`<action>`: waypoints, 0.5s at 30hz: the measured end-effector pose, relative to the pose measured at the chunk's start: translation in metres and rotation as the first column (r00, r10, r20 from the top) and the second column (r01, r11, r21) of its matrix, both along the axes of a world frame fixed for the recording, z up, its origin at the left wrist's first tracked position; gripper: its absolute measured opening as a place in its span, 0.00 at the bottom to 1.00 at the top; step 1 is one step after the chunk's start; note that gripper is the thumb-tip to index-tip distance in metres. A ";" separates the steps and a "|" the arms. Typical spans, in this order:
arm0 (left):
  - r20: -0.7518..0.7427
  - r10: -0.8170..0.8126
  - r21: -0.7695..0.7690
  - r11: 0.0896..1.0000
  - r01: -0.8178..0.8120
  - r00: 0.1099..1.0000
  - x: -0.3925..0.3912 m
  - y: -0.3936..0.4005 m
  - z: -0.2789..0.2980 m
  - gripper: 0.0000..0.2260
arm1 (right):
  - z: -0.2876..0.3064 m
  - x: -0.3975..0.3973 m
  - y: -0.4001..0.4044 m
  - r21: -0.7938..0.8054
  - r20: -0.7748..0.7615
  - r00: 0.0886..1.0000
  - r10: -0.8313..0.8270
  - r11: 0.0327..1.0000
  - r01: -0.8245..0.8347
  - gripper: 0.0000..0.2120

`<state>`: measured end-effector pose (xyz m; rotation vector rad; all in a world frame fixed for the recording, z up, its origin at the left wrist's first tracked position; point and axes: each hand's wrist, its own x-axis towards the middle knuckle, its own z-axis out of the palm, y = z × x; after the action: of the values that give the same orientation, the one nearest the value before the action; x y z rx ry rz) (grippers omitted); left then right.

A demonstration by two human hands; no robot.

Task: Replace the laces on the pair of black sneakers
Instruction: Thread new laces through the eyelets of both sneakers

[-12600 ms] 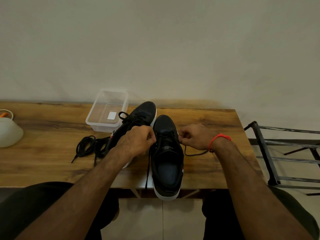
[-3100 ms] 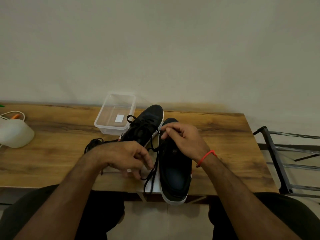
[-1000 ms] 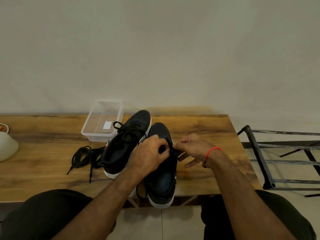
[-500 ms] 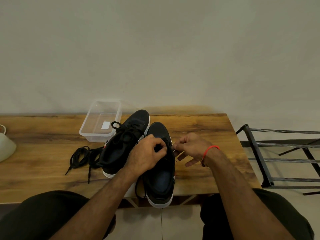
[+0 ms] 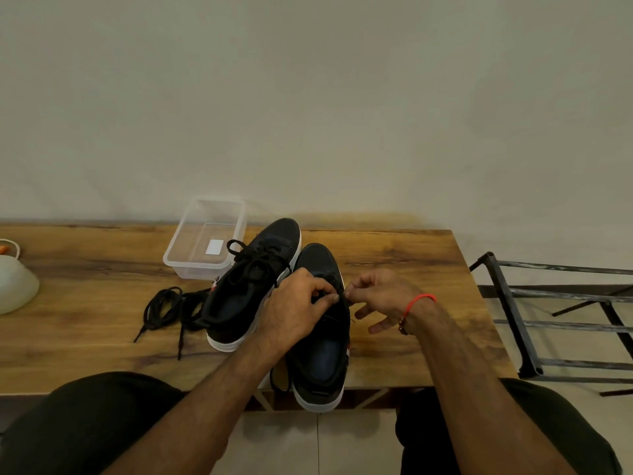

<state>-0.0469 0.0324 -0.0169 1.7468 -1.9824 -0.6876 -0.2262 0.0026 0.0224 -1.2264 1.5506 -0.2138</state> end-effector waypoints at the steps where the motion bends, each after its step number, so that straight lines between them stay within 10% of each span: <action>1: -0.027 -0.002 0.009 1.000 0.002 1.000 0.003 -0.001 0.001 0.08 | 0.000 0.001 0.000 -0.026 0.040 0.996 -0.074 0.997 0.075 0.03; 3: -0.112 0.052 0.005 0.999 -0.052 0.992 0.010 -0.005 0.007 0.08 | 0.002 0.001 -0.002 -0.078 0.268 0.913 -0.308 0.938 0.339 0.04; 7: -0.177 0.211 0.002 0.977 -0.214 0.961 0.035 -0.014 0.024 0.08 | 0.024 -0.017 -0.013 0.085 0.870 0.207 -0.447 0.550 0.831 0.04; 9: -0.207 0.260 0.053 0.966 -0.254 0.943 0.047 -0.015 0.030 0.06 | 0.034 -0.036 -0.017 0.145 0.927 0.022 -0.375 0.409 0.901 0.06; 10: -0.201 0.274 0.087 0.961 -0.262 0.940 0.052 -0.014 0.032 0.07 | 0.036 -0.045 -0.018 0.033 0.918 0.115 -0.381 0.361 0.932 0.06; 12: -0.137 0.266 0.174 0.955 -0.241 0.954 0.059 -0.012 0.035 0.07 | 0.037 -0.052 -0.017 -0.437 0.677 0.591 -0.439 0.406 0.803 0.07; 14: -0.070 0.208 0.296 0.938 -0.179 0.976 0.061 -0.009 0.036 0.07 | 0.030 -0.047 -0.011 -0.706 0.149 0.955 -0.258 0.649 0.285 0.05; 15: -0.048 0.171 0.348 0.926 -0.144 0.984 0.061 -0.007 0.036 0.07 | 0.023 -0.041 -0.008 -0.656 -0.093 0.993 -0.079 0.755 -0.001 0.04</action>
<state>0.0137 0.0254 0.0189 2.0166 -1.7230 -1.0803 -0.2670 -0.0053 0.0454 -1.7758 1.6591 -0.7850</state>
